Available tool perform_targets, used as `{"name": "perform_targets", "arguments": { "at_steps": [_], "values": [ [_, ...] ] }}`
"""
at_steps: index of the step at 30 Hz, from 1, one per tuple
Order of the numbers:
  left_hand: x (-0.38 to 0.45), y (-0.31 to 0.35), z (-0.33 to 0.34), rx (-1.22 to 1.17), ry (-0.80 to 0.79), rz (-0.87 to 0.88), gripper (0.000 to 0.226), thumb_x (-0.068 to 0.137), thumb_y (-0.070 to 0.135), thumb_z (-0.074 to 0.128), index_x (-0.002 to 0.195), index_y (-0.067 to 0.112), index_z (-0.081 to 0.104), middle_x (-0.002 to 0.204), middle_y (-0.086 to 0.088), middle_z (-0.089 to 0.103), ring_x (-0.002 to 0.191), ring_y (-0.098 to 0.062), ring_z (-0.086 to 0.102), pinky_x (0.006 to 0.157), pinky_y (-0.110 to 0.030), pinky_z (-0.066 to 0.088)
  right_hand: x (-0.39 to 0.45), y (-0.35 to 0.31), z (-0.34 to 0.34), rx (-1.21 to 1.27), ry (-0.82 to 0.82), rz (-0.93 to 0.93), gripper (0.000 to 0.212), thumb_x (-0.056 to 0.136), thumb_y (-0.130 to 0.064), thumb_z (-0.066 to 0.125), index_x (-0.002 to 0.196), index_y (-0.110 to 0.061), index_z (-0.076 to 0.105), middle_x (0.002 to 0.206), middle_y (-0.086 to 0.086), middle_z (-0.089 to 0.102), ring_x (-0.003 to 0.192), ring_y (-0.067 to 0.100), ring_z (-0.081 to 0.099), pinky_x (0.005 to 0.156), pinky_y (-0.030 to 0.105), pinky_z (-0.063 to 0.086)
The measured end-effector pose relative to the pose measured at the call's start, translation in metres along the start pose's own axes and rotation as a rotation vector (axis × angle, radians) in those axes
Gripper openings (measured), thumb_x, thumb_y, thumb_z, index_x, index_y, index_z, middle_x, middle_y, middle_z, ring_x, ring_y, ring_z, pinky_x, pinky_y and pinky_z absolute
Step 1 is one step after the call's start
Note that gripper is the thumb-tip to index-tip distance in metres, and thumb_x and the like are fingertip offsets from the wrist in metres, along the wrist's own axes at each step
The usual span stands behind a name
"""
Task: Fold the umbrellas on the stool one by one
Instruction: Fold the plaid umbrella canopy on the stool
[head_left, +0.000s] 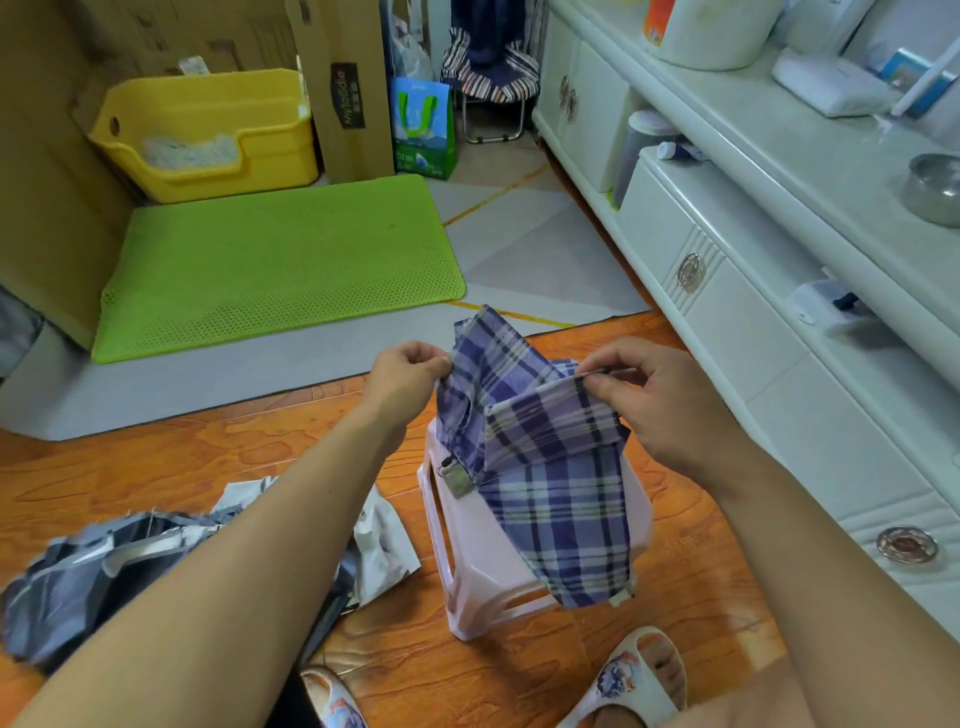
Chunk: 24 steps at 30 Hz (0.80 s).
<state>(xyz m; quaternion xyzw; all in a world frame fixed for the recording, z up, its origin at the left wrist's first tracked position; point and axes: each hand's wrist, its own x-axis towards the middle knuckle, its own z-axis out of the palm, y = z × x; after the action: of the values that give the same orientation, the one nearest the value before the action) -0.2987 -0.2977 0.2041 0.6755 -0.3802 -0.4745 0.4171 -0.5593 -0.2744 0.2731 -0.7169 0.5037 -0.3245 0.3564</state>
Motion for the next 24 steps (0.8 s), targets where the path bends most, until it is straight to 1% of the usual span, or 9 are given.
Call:
{"name": "perform_targets", "arguments": {
  "at_steps": [5,9,12,14,16,18,21,22,24],
  "values": [
    [-0.042,0.029,0.005,-0.125,-0.348,0.202,0.027,0.096,-0.005,0.052,0.08,0.017,0.058,0.082,-0.01,0.057,0.075,-0.018,0.053,0.076,-0.03,0.047,-0.003,0.003,-0.004,-0.074,0.057,-0.056,0.022,0.091,-0.008,0.071,0.087,-0.03,0.072,0.133,-0.013,0.056,0.124,0.0,0.052,0.105,0.029,0.045],
    [-0.07,0.028,0.011,0.037,-0.528,0.275,0.007,0.089,0.02,0.057,0.084,0.024,0.06,0.086,-0.009,0.049,0.079,-0.024,0.041,0.076,-0.043,0.036,-0.006,0.003,-0.008,-0.11,0.059,-0.05,0.023,0.091,-0.008,0.072,0.088,-0.031,0.069,0.147,-0.016,0.045,0.138,0.002,0.042,0.112,0.024,0.033],
    [-0.079,0.025,0.012,0.049,-0.557,0.272,0.006,0.092,0.023,0.055,0.089,0.017,0.056,0.083,-0.009,0.046,0.076,-0.025,0.038,0.074,-0.045,0.034,-0.009,0.007,-0.009,-0.079,0.024,-0.017,0.025,0.092,-0.009,0.071,0.085,-0.032,0.067,0.138,-0.02,0.057,0.132,0.001,0.049,0.113,0.031,0.038],
    [-0.082,0.023,0.012,0.036,-0.549,0.271,0.007,0.096,0.018,0.054,0.09,0.016,0.056,0.081,-0.009,0.047,0.076,-0.026,0.039,0.075,-0.045,0.034,-0.011,0.009,-0.008,-0.013,0.004,0.032,0.025,0.093,-0.009,0.069,0.084,-0.033,0.067,0.111,-0.022,0.069,0.113,0.0,0.061,0.104,0.039,0.049],
    [-0.085,0.02,0.013,0.033,-0.534,0.257,0.01,0.1,0.014,0.053,0.09,0.016,0.055,0.078,-0.006,0.055,0.077,-0.027,0.04,0.076,-0.045,0.035,-0.011,0.01,-0.007,-0.015,0.014,0.055,0.023,0.092,-0.011,0.071,0.085,-0.033,0.067,0.092,-0.02,0.07,0.095,0.002,0.065,0.095,0.039,0.054],
    [-0.09,0.019,0.015,0.017,-0.536,0.228,0.012,0.103,0.011,0.051,0.092,0.014,0.053,0.087,0.005,0.068,0.082,-0.025,0.052,0.082,-0.046,0.042,-0.01,0.013,-0.005,-0.031,0.037,0.051,0.023,0.091,-0.011,0.071,0.084,-0.033,0.065,0.097,-0.017,0.068,0.098,0.004,0.064,0.095,0.036,0.053],
    [-0.098,0.018,0.02,-0.021,-0.556,0.191,0.015,0.106,0.007,0.047,0.092,0.012,0.05,0.104,-0.005,0.073,0.097,-0.008,0.068,0.097,-0.035,0.051,-0.01,0.014,-0.002,0.0,-0.022,0.1,0.017,0.094,-0.015,0.068,0.087,-0.028,0.062,0.129,-0.015,0.059,0.12,0.005,0.057,0.104,0.03,0.045],
    [-0.098,0.017,0.022,-0.026,-0.558,0.199,0.014,0.106,0.007,0.047,0.093,0.011,0.05,0.104,-0.007,0.073,0.099,-0.006,0.068,0.096,-0.033,0.051,-0.01,0.016,-0.002,0.028,-0.061,0.148,0.013,0.096,-0.016,0.066,0.089,-0.026,0.061,0.131,-0.016,0.059,0.119,0.005,0.057,0.101,0.027,0.045],
    [-0.099,0.013,0.024,-0.029,-0.567,0.23,0.009,0.103,0.007,0.056,0.097,0.012,0.05,0.095,-0.002,0.07,0.103,-0.01,0.066,0.09,-0.034,0.048,-0.012,0.014,-0.002,0.042,-0.107,0.194,0.009,0.098,-0.017,0.065,0.092,-0.021,0.06,0.107,-0.021,0.063,0.097,-0.007,0.06,0.083,0.015,0.045]
  ]
}}
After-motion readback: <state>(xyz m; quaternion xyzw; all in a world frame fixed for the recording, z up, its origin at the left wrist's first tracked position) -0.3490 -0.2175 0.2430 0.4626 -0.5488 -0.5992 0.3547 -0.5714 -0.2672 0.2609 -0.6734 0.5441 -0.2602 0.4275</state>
